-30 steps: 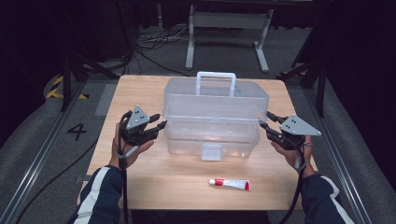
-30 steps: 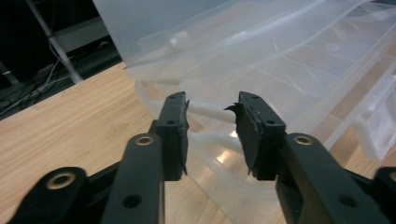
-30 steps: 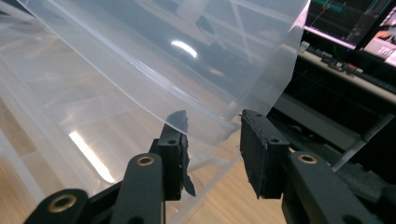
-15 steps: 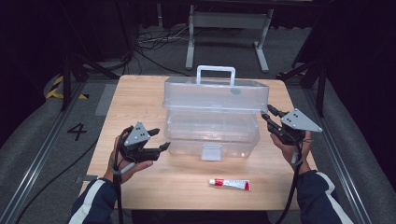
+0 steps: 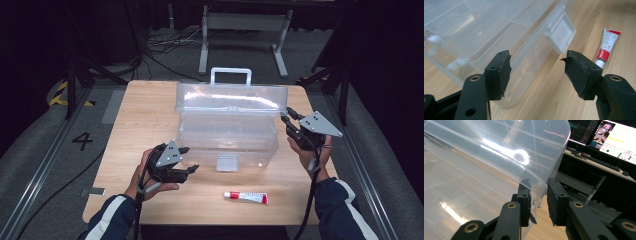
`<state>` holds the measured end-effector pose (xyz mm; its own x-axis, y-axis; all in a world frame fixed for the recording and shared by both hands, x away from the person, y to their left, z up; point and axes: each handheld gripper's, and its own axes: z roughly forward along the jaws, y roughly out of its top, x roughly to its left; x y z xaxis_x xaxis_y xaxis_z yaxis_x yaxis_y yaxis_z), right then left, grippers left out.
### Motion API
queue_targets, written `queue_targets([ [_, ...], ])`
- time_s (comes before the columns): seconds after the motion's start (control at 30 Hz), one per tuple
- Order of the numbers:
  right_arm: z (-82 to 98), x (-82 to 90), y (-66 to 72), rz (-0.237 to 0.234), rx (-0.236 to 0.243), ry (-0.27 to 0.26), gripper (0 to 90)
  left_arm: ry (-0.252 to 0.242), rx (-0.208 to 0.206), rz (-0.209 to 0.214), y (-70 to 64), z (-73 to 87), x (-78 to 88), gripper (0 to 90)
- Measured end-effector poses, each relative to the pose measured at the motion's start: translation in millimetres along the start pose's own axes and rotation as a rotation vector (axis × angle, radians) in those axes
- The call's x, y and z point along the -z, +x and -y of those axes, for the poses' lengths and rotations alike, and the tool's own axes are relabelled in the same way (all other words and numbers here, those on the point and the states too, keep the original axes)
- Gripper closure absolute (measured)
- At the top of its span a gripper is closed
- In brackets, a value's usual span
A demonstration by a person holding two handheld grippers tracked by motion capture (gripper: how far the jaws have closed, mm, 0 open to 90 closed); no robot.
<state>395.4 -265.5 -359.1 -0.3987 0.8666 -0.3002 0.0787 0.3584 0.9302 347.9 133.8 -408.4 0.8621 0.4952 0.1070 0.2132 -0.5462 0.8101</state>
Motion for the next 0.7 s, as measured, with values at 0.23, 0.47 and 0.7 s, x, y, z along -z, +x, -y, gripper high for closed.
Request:
queue_targets([
  [0.23, -5.6, -3.0, 0.8, 0.031, 0.008, 0.002, 75.2, 0.003, -0.031, 0.028, -3.9, -8.8, -12.6, 38.7],
  [0.47, -16.2, -5.6, -2.1, 0.030, -0.005, 0.012, 76.1, 0.027, -0.055, 0.027, -2.8, -12.5, -23.0, 39.4],
  [0.7, -23.5, -8.9, -5.1, 0.036, -0.027, 0.012, 76.6, 0.020, -0.057, 0.042, -4.5, -17.1, -26.3, 39.7],
])
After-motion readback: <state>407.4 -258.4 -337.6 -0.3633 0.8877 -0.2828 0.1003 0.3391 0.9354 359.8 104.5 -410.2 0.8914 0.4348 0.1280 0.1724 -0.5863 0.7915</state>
